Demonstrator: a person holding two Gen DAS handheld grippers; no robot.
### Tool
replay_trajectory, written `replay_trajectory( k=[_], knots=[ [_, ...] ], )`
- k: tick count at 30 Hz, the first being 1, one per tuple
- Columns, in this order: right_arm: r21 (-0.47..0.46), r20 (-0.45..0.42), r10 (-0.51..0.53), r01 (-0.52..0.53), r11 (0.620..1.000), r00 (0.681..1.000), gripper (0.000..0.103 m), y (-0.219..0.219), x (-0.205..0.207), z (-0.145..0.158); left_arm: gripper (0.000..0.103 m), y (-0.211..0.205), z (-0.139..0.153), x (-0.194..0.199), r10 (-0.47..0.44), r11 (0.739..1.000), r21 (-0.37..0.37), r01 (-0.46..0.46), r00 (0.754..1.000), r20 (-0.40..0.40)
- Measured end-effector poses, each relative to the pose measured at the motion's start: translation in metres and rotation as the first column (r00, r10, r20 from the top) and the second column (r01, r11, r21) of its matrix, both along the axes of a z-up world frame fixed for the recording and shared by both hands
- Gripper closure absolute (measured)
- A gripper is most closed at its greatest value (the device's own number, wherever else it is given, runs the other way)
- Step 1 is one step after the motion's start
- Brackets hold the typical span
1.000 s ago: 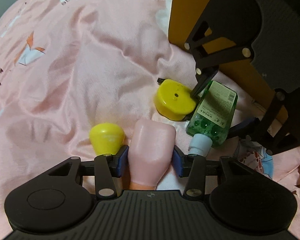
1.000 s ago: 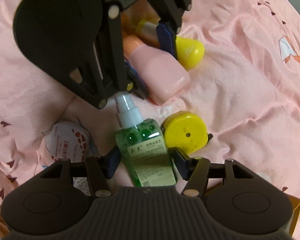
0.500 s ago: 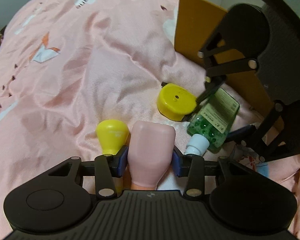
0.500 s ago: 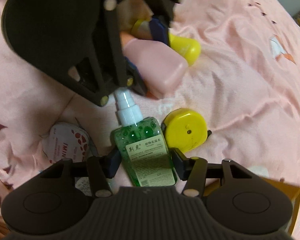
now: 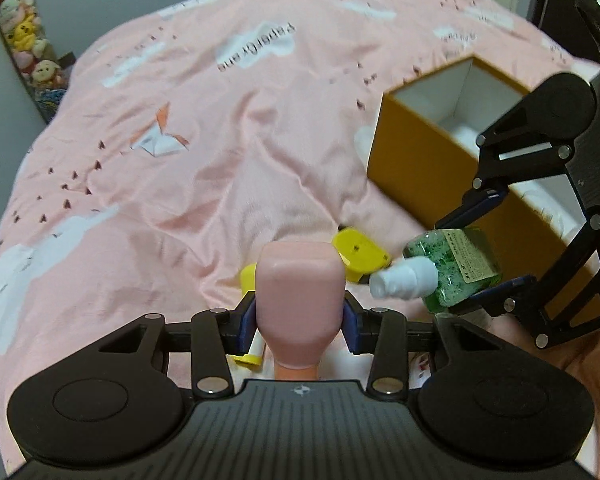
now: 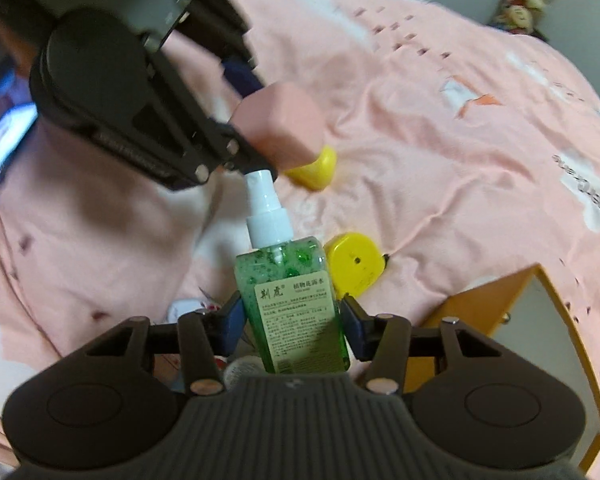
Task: Organize rigid objects
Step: 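Carry the pink bottle and green spray bottle over the box and lower them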
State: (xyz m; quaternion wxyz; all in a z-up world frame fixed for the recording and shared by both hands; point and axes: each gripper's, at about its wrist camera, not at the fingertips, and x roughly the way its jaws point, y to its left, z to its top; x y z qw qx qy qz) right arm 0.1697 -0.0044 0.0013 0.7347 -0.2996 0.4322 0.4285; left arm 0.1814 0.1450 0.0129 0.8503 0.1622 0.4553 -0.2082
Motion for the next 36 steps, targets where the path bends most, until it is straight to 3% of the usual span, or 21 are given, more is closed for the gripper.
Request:
replay_trajectory(
  k=[9, 16, 21, 30, 36],
  knots=[
    [0.178, 0.058, -0.165, 0.152, 0.972, 0.985, 0.054, -0.044, -0.009, 0.052, 0.055, -0.035, 0.044, -0.013, -0.032, 0.998, -0.061, 0.034, 0.999, 0.028],
    [0.233, 0.085, -0.290, 0.264, 0.936, 0.953, 0.054, -0.100, -0.013, 0.082, 0.055, -0.085, 0.068, -0.018, -0.116, 0.990, -0.083, 0.118, 0.993, 0.024],
    [0.231, 0.071, -0.384, 0.359, 0.904, 0.921, 0.054, -0.142, -0.010, 0.078, 0.055, -0.126, 0.073, -0.011, -0.171, 0.979, -0.112, 0.170, 0.985, -0.006],
    [0.218, 0.002, -0.510, 0.497, 0.840, 0.860, 0.054, -0.200, 0.000, 0.053, 0.055, -0.174, 0.050, 0.020, -0.185, 0.965, -0.213, 0.156, 0.974, -0.128],
    [0.197, -0.095, -0.589, 0.596, 0.779, 0.802, 0.054, -0.224, 0.028, 0.025, 0.056, -0.212, 0.021, 0.044, -0.149, 0.982, -0.140, 0.125, 0.973, -0.176]
  ],
)
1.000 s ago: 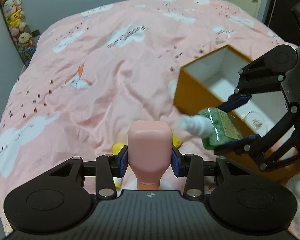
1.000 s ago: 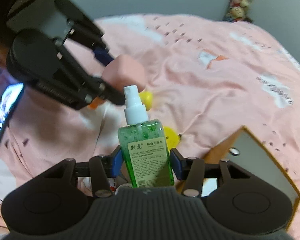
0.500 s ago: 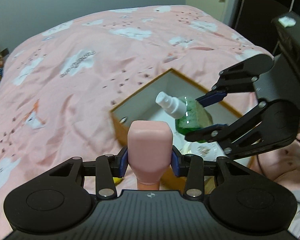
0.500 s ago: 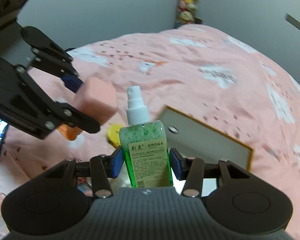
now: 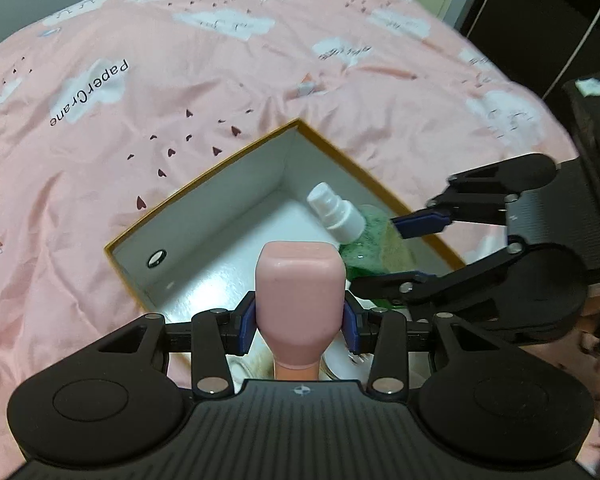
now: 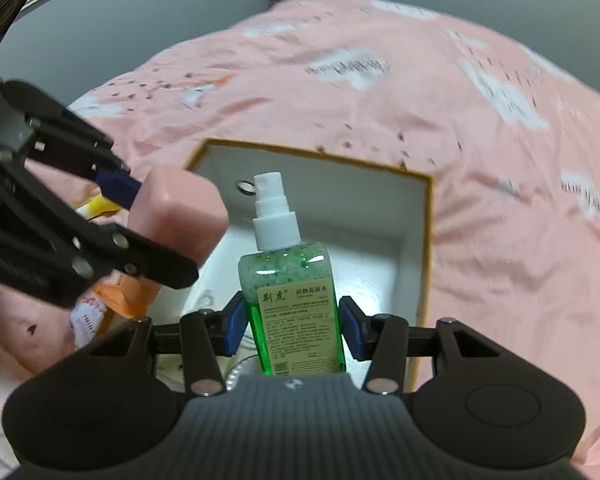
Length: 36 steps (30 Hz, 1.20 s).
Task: Organize rigid objects
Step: 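Carry the pink bottle and green spray bottle over the box and lower them, then open both tools to release the bottles inside the box and withdraw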
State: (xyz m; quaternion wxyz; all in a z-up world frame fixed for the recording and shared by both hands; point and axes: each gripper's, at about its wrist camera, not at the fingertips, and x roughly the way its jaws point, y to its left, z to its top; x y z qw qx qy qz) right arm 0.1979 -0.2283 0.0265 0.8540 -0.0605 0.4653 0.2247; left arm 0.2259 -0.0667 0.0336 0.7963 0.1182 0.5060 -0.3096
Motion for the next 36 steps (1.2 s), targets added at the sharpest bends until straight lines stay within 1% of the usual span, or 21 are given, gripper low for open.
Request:
replay_trajectory(
  k=[3, 5, 7, 9, 10, 12, 15, 17, 19, 22, 24, 28, 30, 32, 34, 36],
  knots=[
    [0.029, -0.061, -0.024, 0.026, 0.999, 0.998, 0.054, -0.009, 0.016, -0.015, 0.056, -0.009, -0.017, 0.014, 0.005, 0.999, 0.032, -0.004, 1.000, -0.022],
    [0.062, -0.116, -0.033, 0.040, 0.997, 0.993, 0.055, -0.013, 0.025, -0.026, 0.056, -0.013, -0.027, 0.022, 0.013, 0.997, 0.072, -0.010, 0.999, -0.041],
    [0.044, -0.133, -0.030, 0.036, 0.998, 0.991, 0.055, -0.010, 0.031, -0.036, 0.056, -0.015, -0.037, 0.029, 0.032, 0.993, 0.116, -0.027, 0.998, -0.047],
    [0.040, -0.150, -0.030, 0.037, 0.999, 0.988, 0.055, -0.008, 0.034, -0.042, 0.056, -0.013, -0.047, 0.039, 0.087, 0.985, 0.157, -0.075, 0.993, -0.074],
    [0.037, -0.152, -0.034, 0.040, 0.999, 0.988, 0.055, -0.005, 0.036, -0.044, 0.055, -0.013, -0.050, 0.042, 0.110, 0.980, 0.176, -0.094, 0.990, -0.085],
    [0.007, -0.127, -0.030, 0.031, 0.999, 0.991, 0.055, 0.001, 0.037, -0.044, 0.055, -0.015, -0.057, 0.048, 0.151, 0.965, 0.229, -0.128, 0.984, -0.090],
    [-0.003, -0.129, -0.008, 0.008, 1.000, 0.992, 0.055, 0.011, 0.042, -0.048, 0.055, -0.021, -0.059, 0.051, 0.170, 0.949, 0.283, -0.142, 0.982, -0.079],
    [-0.014, -0.135, 0.009, -0.011, 1.000, 0.991, 0.055, 0.017, 0.045, -0.053, 0.056, -0.024, -0.060, 0.052, 0.168, 0.941, 0.310, -0.136, 0.983, -0.079],
    [-0.028, -0.143, 0.005, -0.009, 1.000, 0.990, 0.055, 0.019, 0.048, -0.059, 0.055, -0.029, -0.061, 0.053, 0.147, 0.931, 0.346, -0.113, 0.986, -0.073],
    [-0.036, -0.151, -0.010, 0.005, 0.999, 0.989, 0.055, 0.019, 0.051, -0.066, 0.055, -0.034, -0.064, 0.052, 0.135, 0.923, 0.371, -0.100, 0.988, -0.069],
    [-0.030, -0.153, -0.008, 0.004, 1.000, 0.988, 0.055, 0.019, 0.052, -0.068, 0.053, -0.036, -0.065, 0.051, 0.121, 0.919, 0.384, -0.087, 0.990, -0.066],
    [-0.034, -0.162, -0.015, 0.010, 0.999, 0.987, 0.055, 0.021, 0.052, -0.072, 0.052, -0.033, -0.065, 0.050, 0.117, 0.919, 0.384, -0.086, 0.991, -0.058],
    [-0.039, -0.167, -0.030, 0.023, 0.999, 0.985, 0.055, 0.020, 0.054, -0.074, 0.052, -0.027, -0.059, 0.049, 0.111, 0.935, 0.344, -0.086, 0.992, -0.055],
    [-0.040, -0.174, -0.047, 0.040, 0.998, 0.984, 0.055, 0.021, 0.055, -0.075, 0.052, -0.017, -0.048, 0.046, 0.115, 0.956, 0.275, -0.102, 0.993, -0.031],
    [-0.035, -0.186, -0.068, 0.063, 0.997, 0.980, 0.054, 0.021, 0.057, -0.076, 0.052, -0.006, -0.033, 0.040, 0.119, 0.970, 0.213, -0.121, 0.993, 0.024],
    [-0.031, -0.211, -0.098, 0.094, 0.995, 0.972, 0.054, 0.022, 0.062, -0.078, 0.052, 0.007, -0.018, 0.034, 0.160, 0.972, 0.160, -0.173, 0.983, 0.089]
  ],
)
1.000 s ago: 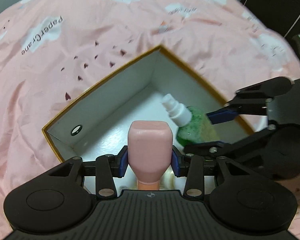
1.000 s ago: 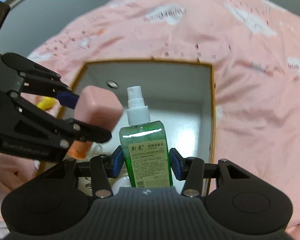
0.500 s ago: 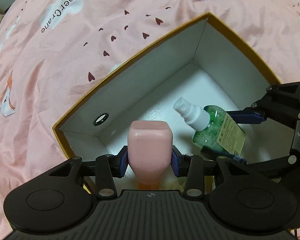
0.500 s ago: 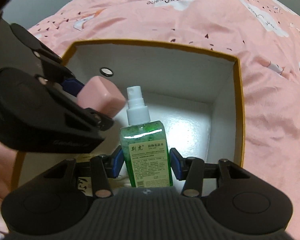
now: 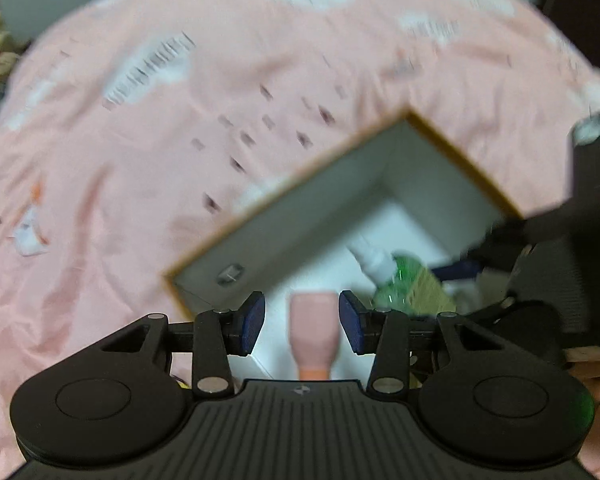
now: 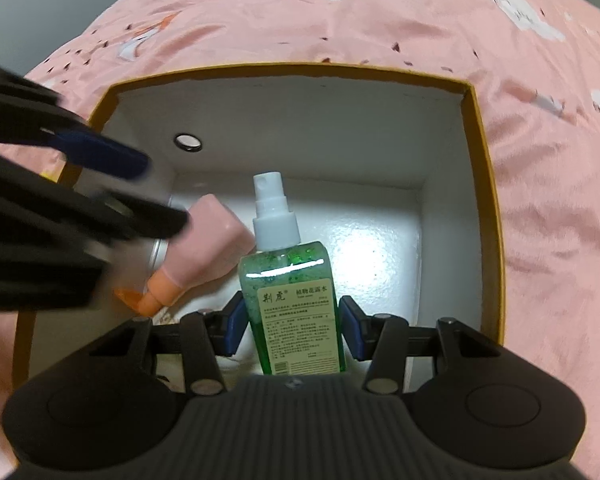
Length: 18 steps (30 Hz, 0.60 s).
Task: Organize rigid objects
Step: 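Open both tools to release the bottles inside the box and withdraw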
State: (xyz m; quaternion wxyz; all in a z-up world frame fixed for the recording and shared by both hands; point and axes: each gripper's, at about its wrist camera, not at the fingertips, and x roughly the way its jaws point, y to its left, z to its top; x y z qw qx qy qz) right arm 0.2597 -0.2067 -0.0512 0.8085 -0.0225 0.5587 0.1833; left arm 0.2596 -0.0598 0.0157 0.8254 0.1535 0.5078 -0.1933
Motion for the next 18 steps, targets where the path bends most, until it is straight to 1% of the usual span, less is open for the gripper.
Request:
replay_trajectory(
  k=[1, 4, 7, 11, 15, 16, 18],
  knots=[
    [0.004, -0.013, -0.015, 0.015, 1.000, 1.000, 0.054, 0.001, 0.003, -0.001, 0.052, 0.008, 0.007, -0.003, 0.027, 0.999, -0.026, -0.026, 0.999, 0.034],
    [0.022, -0.055, -0.050, 0.051, 0.998, 0.997, 0.054, 0.006, 0.011, -0.007, 0.052, 0.031, 0.021, -0.013, 0.093, 0.992, -0.097, -0.085, 0.992, 0.089],
    [0.009, -0.106, -0.098, 0.099, 0.995, 0.990, 0.055, 0.011, 0.018, -0.015, 0.052, 0.054, 0.031, -0.027, 0.156, 0.982, -0.129, -0.137, 0.977, 0.148],
    [0.036, -0.134, -0.130, 0.136, 0.990, 0.982, 0.057, 0.016, 0.024, -0.020, 0.052, 0.083, 0.025, -0.036, 0.256, 0.961, -0.139, -0.237, 0.957, 0.134],
    [0.059, -0.131, -0.146, 0.155, 0.986, 0.981, 0.057, 0.022, 0.026, -0.019, 0.052, 0.108, 0.010, -0.049, 0.358, 0.925, -0.167, -0.342, 0.930, 0.082],
    [0.065, -0.130, -0.146, 0.155, 0.986, 0.981, 0.057, 0.024, 0.026, -0.019, 0.052, 0.113, 0.005, -0.055, 0.386, 0.913, -0.172, -0.369, 0.920, 0.073],
    [0.075, -0.137, -0.133, 0.145, 0.987, 0.982, 0.058, 0.027, 0.024, -0.018, 0.052, 0.120, -0.003, -0.065, 0.410, 0.900, -0.182, -0.395, 0.910, 0.055]
  ],
)
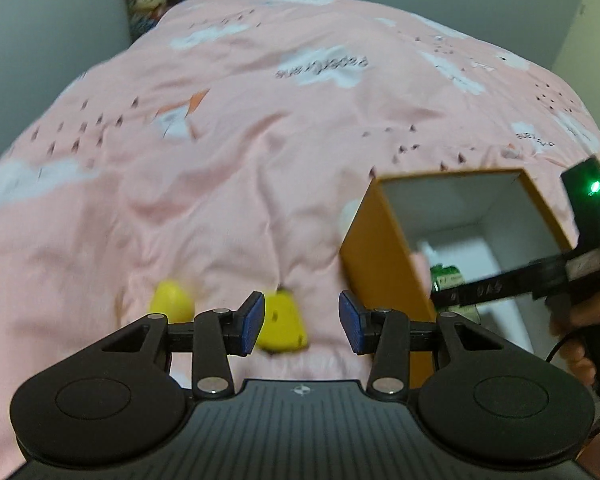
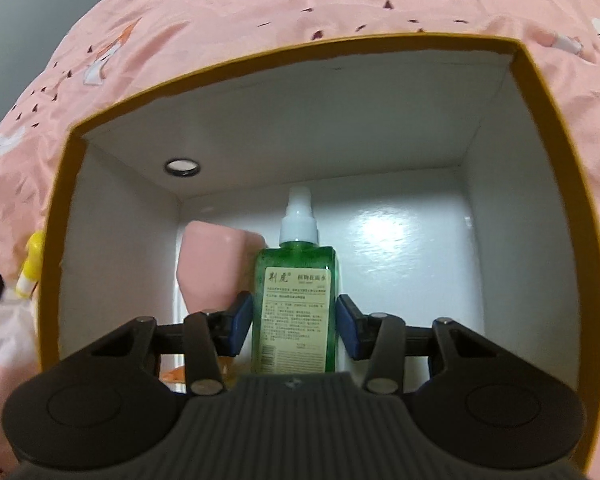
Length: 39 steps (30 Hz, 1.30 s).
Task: Organize rigid objects
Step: 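Open both tools to release the bottles inside the box and withdraw, then grasp the white IMINT tin with the left tool while the right tool grasps the white jar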
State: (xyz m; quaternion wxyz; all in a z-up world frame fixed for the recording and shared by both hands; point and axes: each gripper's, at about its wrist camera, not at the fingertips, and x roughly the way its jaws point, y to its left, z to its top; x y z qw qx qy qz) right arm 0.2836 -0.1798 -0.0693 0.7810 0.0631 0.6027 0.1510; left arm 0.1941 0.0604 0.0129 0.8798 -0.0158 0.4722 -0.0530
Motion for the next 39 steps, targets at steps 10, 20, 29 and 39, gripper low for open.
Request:
replay_trajectory(
  k=[10, 20, 29, 39],
  knots=[
    [-0.026, 0.043, 0.069, -0.068, 0.997, 0.997, 0.057, 0.017, -0.016, 0.003, 0.052, 0.011, -0.028, -0.047, 0.082, 0.996, -0.039, -0.083, 0.996, -0.045],
    [-0.051, 0.296, 0.151, -0.142, 0.989, 0.943, 0.048, 0.018, -0.077, 0.069, 0.052, 0.002, -0.024, -0.085, 0.067, 0.997, -0.049, -0.066, 0.998, 0.019],
    [-0.007, 0.466, 0.234, -0.261, 0.965, 0.853, 0.046, 0.046, -0.155, 0.118, 0.052, 0.012, -0.018, -0.119, 0.083, 0.995, -0.063, -0.080, 0.995, 0.050],
    [-0.053, 0.398, 0.421, -0.438, 0.898, 0.815, 0.059, 0.105, -0.193, 0.096, 0.058, 0.045, -0.035, -0.140, 0.130, 0.982, -0.140, -0.128, 0.992, 0.000]
  ],
)
